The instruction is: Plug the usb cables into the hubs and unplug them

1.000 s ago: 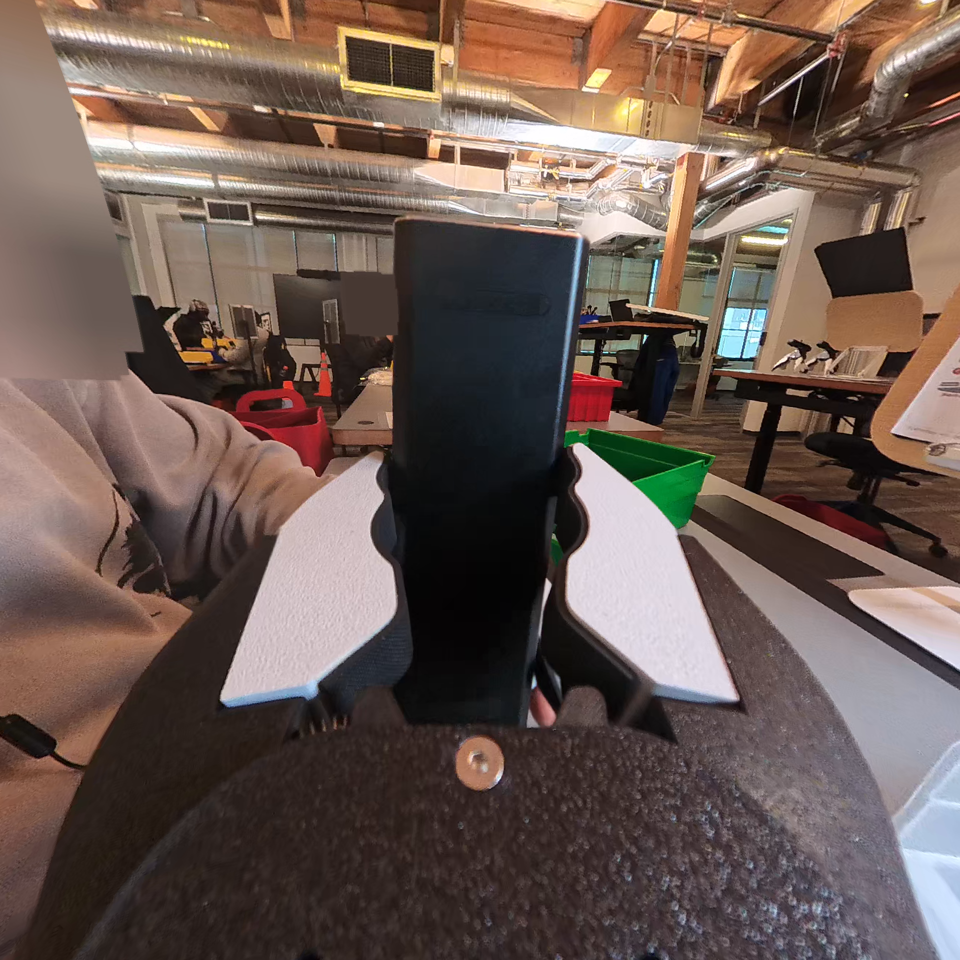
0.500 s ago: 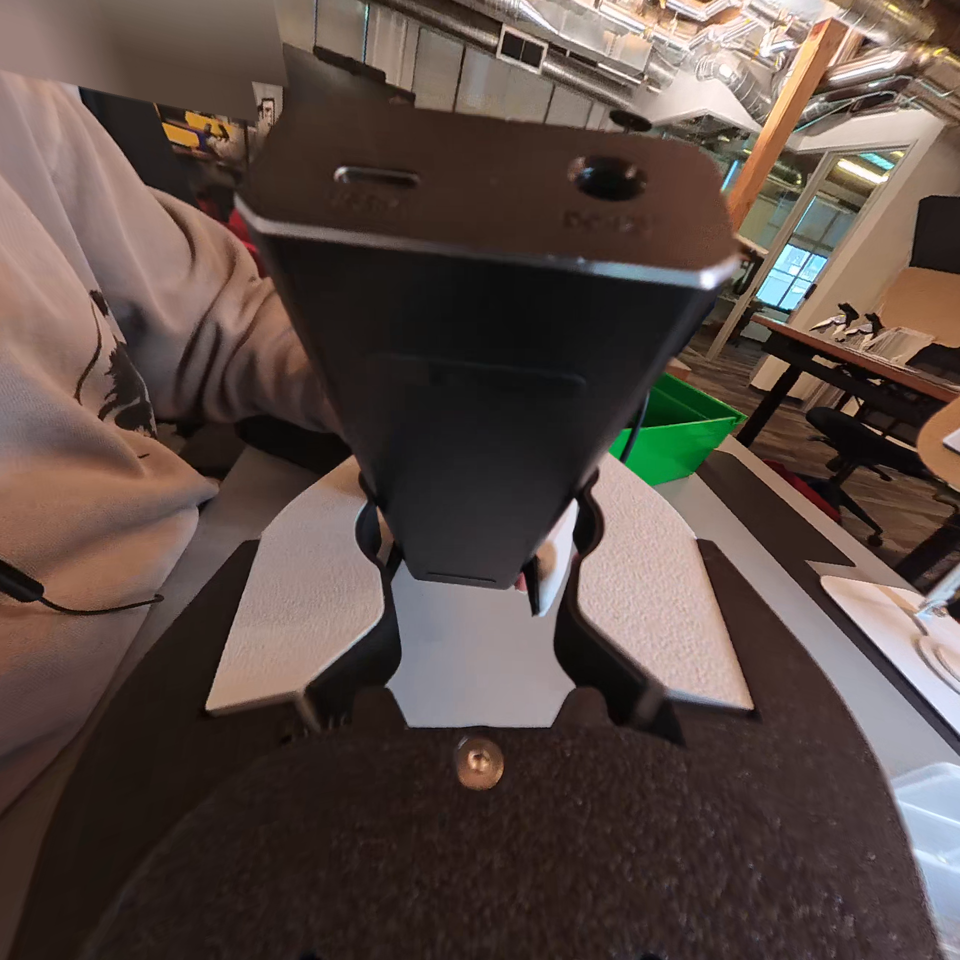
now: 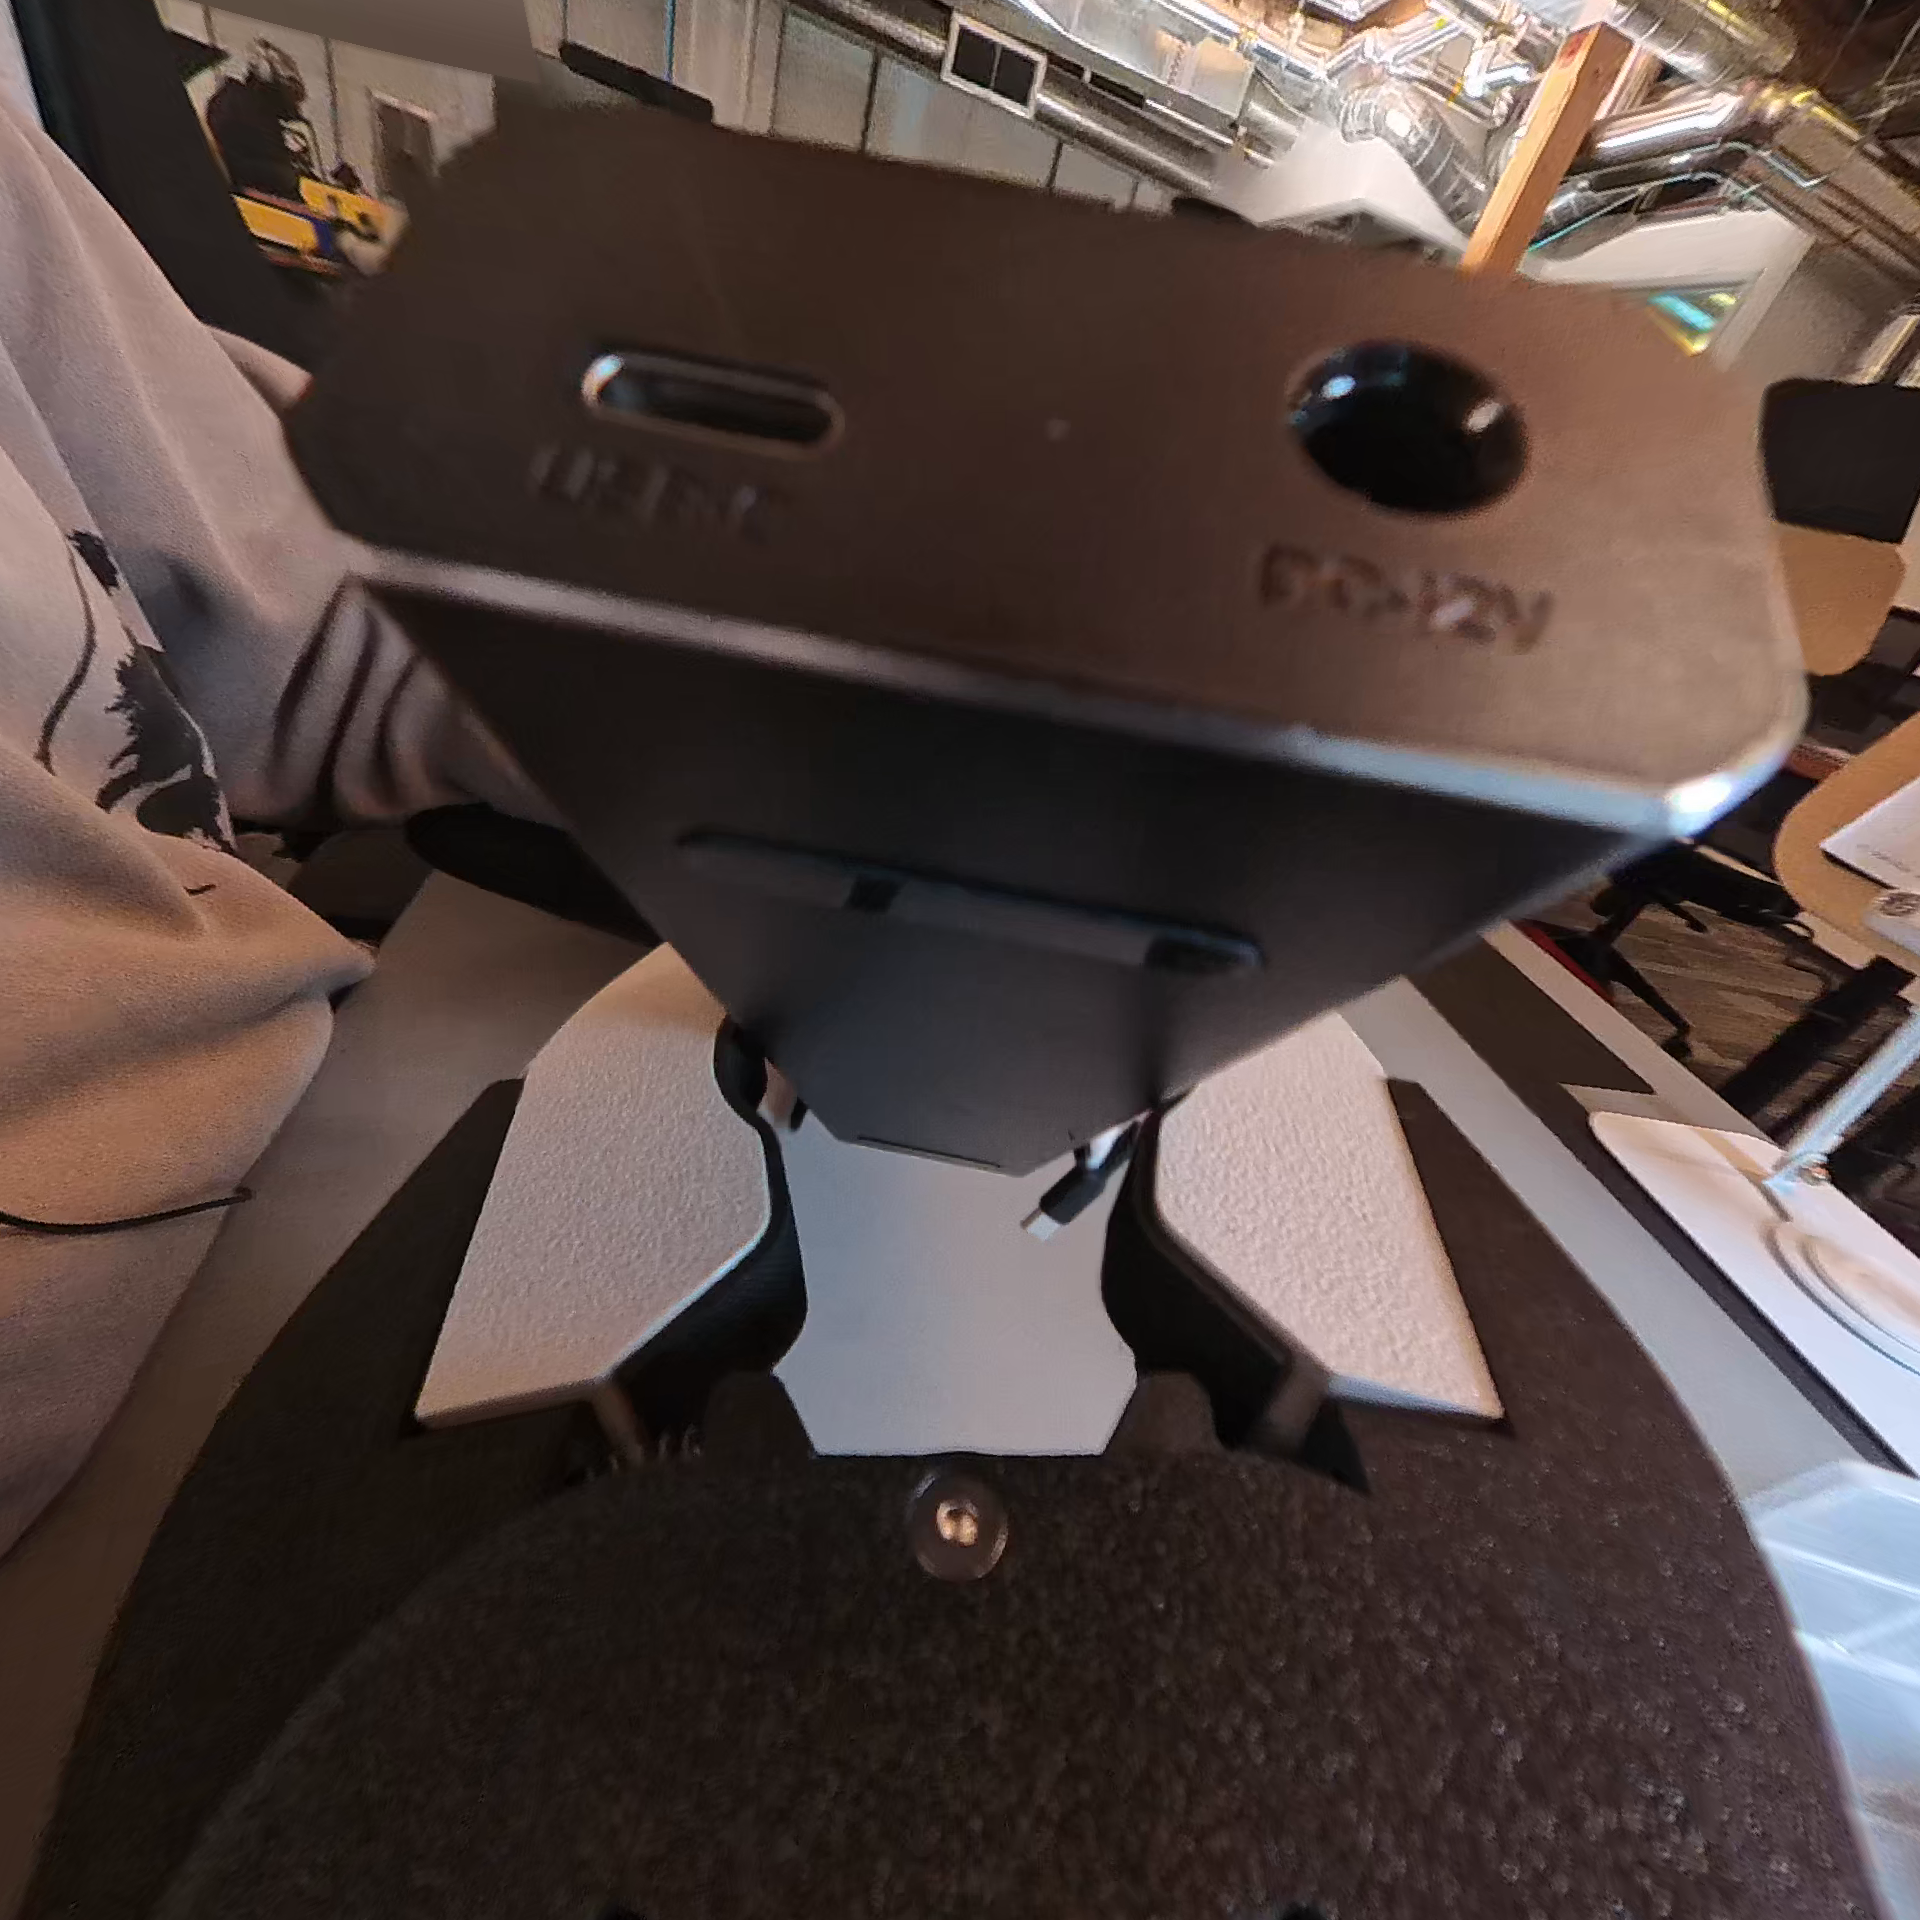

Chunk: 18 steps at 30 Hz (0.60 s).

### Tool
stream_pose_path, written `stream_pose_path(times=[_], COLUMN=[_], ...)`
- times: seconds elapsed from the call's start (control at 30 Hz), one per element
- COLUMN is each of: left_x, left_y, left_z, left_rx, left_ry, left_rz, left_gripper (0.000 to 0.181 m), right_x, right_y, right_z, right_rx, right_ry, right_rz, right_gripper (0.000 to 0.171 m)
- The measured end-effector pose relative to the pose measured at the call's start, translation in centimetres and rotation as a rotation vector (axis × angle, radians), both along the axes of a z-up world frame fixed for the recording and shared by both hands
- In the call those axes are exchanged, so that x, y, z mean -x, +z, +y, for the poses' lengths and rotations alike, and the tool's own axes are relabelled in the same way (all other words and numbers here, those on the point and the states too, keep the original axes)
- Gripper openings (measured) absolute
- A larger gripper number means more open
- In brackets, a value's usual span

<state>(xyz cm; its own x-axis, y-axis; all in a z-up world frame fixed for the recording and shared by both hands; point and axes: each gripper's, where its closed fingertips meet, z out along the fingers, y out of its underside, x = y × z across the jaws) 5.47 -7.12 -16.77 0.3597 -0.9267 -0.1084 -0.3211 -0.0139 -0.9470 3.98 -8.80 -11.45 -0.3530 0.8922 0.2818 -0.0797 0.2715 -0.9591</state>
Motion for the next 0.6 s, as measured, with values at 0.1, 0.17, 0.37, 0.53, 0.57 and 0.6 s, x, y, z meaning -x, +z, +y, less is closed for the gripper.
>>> stream_pose_path(times=[0.1,0.17,0.37,0.53,0.57,0.6], left_x=[2.5,4.7,10.1,10.4,10.0,9.4], left_y=[0.9,2.2,5.3,7.5,8.0,8.4], left_z=[0.9,1.9,4.6,4.0,3.6,3.1], left_rx=[-0.001,-0.01,-0.126,-0.247,-0.283,-0.316], left_ry=[0.07,0.159,0.463,0.512,0.501,0.483], left_rz=[-0.035,-0.091,-0.198,-0.186,-0.169,-0.149], left_gripper=[0.059,0.056,0.051,0.044,0.042,0.039], right_x=[-0.4,-0.6,-1.0,-0.4,-0.2,0.0], right_y=[0.5,0.9,0.5,-1.5,-1.8,-2.2], right_z=[1.3,2.4,5.2,5.6,5.5,5.4], right_rx=[-0.002,0.005,-0.041,-0.084,-0.092,-0.095], right_ry=[-0.043,-0.076,-0.181,-0.197,-0.194,-0.187], right_rz=[0.008,0.019,-0.006,-0.085,-0.1,-0.113], right_gripper=[0.071,0.071,0.071,0.071,0.071,0.071])
